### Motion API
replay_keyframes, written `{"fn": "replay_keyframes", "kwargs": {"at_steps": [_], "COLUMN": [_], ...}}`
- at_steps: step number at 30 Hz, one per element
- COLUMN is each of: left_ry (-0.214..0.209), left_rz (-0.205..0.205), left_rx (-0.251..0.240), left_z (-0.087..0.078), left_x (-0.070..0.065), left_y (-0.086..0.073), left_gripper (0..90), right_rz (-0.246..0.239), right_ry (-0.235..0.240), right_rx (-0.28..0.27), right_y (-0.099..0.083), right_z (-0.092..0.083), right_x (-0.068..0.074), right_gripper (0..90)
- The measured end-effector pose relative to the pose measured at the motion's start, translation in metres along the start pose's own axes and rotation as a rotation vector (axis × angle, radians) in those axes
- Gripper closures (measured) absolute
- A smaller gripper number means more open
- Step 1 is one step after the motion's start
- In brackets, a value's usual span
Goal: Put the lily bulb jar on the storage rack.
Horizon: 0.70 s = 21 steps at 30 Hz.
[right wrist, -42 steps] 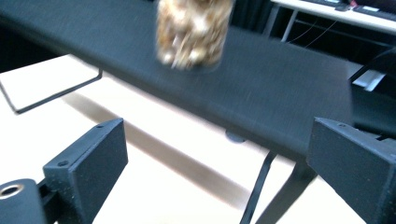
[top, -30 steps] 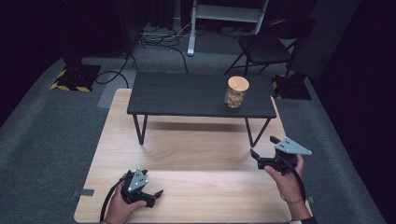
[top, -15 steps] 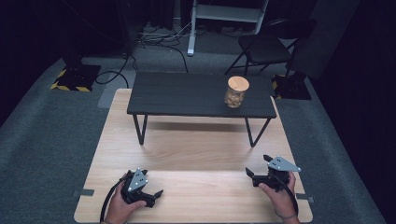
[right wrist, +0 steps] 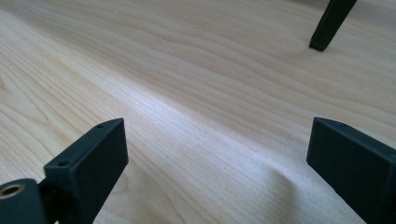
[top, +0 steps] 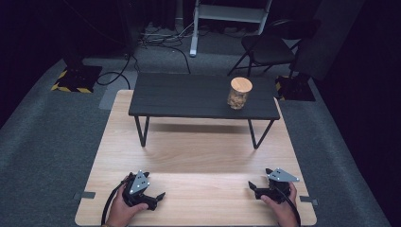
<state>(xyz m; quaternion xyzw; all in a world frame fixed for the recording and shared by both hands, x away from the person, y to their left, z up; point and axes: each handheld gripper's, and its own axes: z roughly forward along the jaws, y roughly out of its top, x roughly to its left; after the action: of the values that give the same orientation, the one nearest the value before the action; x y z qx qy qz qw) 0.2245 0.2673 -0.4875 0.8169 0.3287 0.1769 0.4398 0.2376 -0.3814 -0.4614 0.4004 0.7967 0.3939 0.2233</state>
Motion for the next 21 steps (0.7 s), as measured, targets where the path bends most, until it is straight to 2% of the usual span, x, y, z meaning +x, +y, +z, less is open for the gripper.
{"fn": "replay_keyframes", "kwargs": {"at_steps": [3, 7, 13, 17, 21], "left_ry": [0.0, 0.0, 0.0, 0.0, 0.0], "left_rz": [0.001, 0.003, 0.003, 0.004, 0.003], "left_rx": [0.0, 0.0, 0.001, 0.001, 0.001], "left_z": [0.0, 0.0, 0.0, 0.0, 0.0], "left_x": [0.0, 0.0, 0.0, 0.0, 0.0], "left_y": [0.0, 0.0, 0.0, 0.0, 0.0], "left_gripper": [0.5, 0.5, 0.5, 0.5, 0.5], "right_rz": [0.021, 0.033, 0.041, 0.032, 0.03], "right_ry": [0.016, 0.012, -0.003, 0.008, 0.01], "right_rx": [0.01, 0.026, 0.003, -0.033, -0.035], "right_y": [-0.003, -0.006, -0.014, -0.023, -0.024], "right_z": [0.0, 0.002, 0.0, 0.001, 0.001], "right_x": [-0.003, -0.004, -0.002, -0.004, -0.005], "right_gripper": [5.1, 5.0, 4.8, 3.4, 3.4]}}
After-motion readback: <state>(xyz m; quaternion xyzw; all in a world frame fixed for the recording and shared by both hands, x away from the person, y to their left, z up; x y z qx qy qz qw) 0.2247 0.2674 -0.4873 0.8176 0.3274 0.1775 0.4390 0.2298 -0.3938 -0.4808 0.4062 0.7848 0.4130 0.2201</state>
